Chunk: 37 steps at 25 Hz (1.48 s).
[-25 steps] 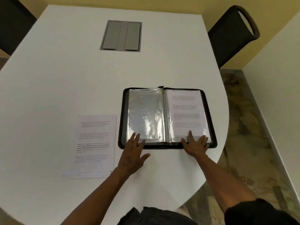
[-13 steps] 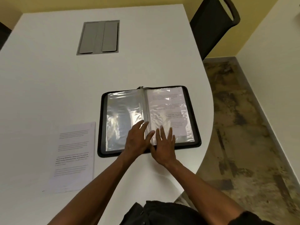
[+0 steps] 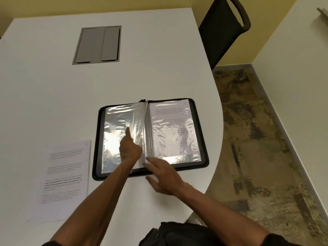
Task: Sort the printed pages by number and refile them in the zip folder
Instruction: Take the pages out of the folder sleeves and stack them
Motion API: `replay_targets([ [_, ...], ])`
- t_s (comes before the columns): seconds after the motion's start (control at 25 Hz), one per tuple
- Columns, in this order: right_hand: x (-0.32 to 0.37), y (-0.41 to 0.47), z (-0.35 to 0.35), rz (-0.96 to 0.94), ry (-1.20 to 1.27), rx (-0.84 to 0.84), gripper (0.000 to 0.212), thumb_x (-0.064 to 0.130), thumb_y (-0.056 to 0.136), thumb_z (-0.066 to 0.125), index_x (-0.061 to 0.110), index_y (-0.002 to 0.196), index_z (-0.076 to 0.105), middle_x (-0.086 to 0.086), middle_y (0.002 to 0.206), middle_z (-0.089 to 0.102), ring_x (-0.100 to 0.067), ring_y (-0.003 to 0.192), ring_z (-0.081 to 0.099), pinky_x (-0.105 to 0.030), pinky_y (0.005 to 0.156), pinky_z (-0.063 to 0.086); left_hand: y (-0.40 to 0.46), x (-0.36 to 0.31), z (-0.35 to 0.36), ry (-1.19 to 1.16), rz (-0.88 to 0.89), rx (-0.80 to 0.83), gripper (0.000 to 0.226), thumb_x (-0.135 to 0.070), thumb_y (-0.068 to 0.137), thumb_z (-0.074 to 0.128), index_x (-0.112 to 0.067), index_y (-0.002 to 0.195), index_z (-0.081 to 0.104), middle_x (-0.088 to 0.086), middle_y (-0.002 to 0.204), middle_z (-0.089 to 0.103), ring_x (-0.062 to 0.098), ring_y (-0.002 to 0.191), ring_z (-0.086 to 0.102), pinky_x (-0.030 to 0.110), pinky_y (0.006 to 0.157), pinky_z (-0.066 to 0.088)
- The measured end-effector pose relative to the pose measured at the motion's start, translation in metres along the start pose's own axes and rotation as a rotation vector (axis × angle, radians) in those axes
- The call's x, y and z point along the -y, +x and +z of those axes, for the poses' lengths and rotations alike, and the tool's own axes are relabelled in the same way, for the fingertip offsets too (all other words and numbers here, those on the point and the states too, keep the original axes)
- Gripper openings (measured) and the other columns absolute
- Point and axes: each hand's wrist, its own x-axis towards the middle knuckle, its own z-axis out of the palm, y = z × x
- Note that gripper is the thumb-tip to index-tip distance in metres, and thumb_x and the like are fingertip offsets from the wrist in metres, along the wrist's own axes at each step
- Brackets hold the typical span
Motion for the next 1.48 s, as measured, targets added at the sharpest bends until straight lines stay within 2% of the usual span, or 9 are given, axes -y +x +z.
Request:
replay_targets([
  [0.08,-0.028,-0.011,-0.008,0.387,0.022,-0.185,0.048,0.031,0.091,0.063,0.009,0.134,0.06,-0.016,0.137,0.059,-0.032,0.129,0.053,-0.049,0.105,0.047,0.01,0.023,-0.01,-0.04,-0.077,-0.065,0.092,0.007,0.077,0.062,-0.018,0.156,0.024,0.015,0.121,0.061,0.033,0.114,0.06,0.033,0.085,0.048],
  [0.2,-0.066,-0.019,-0.033,0.914,-0.038,-0.084,0.059,0.034,0.095,0.06,0.01,0.146,0.045,-0.019,0.152,0.039,-0.034,0.142,0.034,-0.047,0.118,0.03,0.023,0.056,-0.023,-0.026,-0.151,-0.141,0.09,0.008,0.076,0.064,-0.016,0.155,0.028,0.018,0.129,0.057,0.035,0.118,0.058,0.039,0.092,0.05],
  [0.44,-0.095,-0.009,-0.057,1.151,0.039,-0.168,0.058,0.026,0.088,0.07,0.012,0.14,0.048,-0.013,0.133,0.051,-0.031,0.118,0.053,-0.04,0.095,0.05,0.011,0.062,-0.011,0.134,-0.068,-0.065,0.088,-0.01,0.089,0.06,-0.018,0.159,0.009,0.02,0.162,0.009,0.04,0.146,0.022,0.047,0.112,0.033],
  [0.52,-0.099,-0.005,-0.064,1.18,0.085,-0.244,0.044,0.016,0.088,0.071,0.01,0.129,0.057,-0.013,0.121,0.061,-0.03,0.105,0.062,-0.032,0.081,0.051,-0.001,0.053,0.004,0.283,0.051,-0.034,0.091,-0.018,0.088,0.062,-0.019,0.159,0.006,0.02,0.164,-0.005,0.039,0.151,-0.001,0.052,0.119,0.014],
  [0.6,-0.099,-0.005,-0.07,1.188,0.116,-0.333,0.027,0.012,0.087,0.072,0.009,0.113,0.065,-0.011,0.105,0.071,-0.026,0.09,0.066,-0.028,0.073,0.049,-0.015,0.04,0.02,0.358,0.233,-0.014,0.087,-0.02,0.084,0.066,-0.016,0.158,0.019,0.024,0.163,0.003,0.04,0.151,-0.002,0.052,0.12,0.005],
  [0.76,-0.09,-0.008,-0.079,1.163,0.106,-0.438,0.014,0.023,0.091,0.072,0.01,0.089,0.067,-0.006,0.085,0.071,-0.018,0.072,0.059,-0.026,0.064,0.043,-0.041,0.027,0.057,0.274,0.555,0.072,0.07,-0.02,0.067,0.081,-0.007,0.133,0.06,0.026,0.139,0.051,0.047,0.136,0.041,0.058,0.108,0.039],
  [0.96,-0.084,-0.015,-0.083,1.093,0.124,-0.517,0.025,0.032,0.091,0.07,0.011,0.078,0.068,-0.003,0.078,0.069,-0.019,0.071,0.063,-0.021,0.056,0.037,-0.06,0.002,0.077,0.255,0.696,0.172,0.056,-0.05,0.067,0.076,-0.019,0.113,0.07,0.004,0.115,0.064,0.026,0.113,0.055,0.041,0.097,0.044],
  [1.28,-0.065,-0.012,-0.101,1.051,0.377,-0.537,0.033,0.041,0.093,0.067,0.009,0.084,0.065,0.0,0.077,0.066,-0.016,0.072,0.061,-0.021,0.059,0.042,-0.065,-0.03,0.08,0.415,0.761,0.091,0.02,-0.019,0.085,0.068,-0.023,0.102,0.078,-0.001,0.088,0.077,0.022,0.081,0.066,0.036,0.084,0.045],
  [1.48,-0.043,-0.021,-0.094,0.96,0.542,-0.333,0.072,0.044,0.075,0.084,0.022,0.134,0.049,0.009,0.107,0.062,-0.01,0.088,0.065,-0.014,0.07,0.054,-0.06,-0.028,0.077,0.32,0.686,0.053,0.013,-0.025,0.083,0.07,-0.023,0.094,0.077,-0.002,0.084,0.076,0.021,0.081,0.067,0.037,0.082,0.042],
])
